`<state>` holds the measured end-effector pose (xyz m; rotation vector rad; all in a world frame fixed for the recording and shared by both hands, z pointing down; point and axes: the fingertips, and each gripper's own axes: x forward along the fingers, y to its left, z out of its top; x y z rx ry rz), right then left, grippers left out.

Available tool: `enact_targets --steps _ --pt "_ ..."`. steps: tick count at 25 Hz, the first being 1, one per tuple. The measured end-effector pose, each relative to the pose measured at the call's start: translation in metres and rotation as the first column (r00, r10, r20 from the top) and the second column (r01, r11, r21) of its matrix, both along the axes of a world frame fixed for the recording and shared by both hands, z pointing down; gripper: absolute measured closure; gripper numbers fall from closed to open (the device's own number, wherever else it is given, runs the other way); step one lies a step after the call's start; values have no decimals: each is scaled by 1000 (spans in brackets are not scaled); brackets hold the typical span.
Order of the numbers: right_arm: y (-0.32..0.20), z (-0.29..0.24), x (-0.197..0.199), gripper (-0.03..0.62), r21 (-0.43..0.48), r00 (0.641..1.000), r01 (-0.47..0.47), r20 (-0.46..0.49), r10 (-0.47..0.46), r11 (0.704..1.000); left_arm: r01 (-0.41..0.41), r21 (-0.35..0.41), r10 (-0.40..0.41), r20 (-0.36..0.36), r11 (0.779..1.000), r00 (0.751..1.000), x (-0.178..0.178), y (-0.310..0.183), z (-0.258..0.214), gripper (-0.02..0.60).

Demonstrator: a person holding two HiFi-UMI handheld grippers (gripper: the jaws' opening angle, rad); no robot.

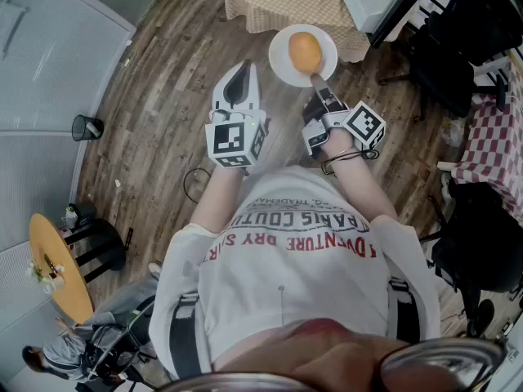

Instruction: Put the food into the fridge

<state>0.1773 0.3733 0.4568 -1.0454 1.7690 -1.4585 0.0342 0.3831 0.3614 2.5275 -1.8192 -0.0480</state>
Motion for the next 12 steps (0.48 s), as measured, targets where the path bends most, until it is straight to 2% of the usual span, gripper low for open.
enact_targets --steps 12 --pt "-9 6 21 560 -9 999 32 4 -32 999 11 -31 -11 -2 999 1000 28 -9 11 554"
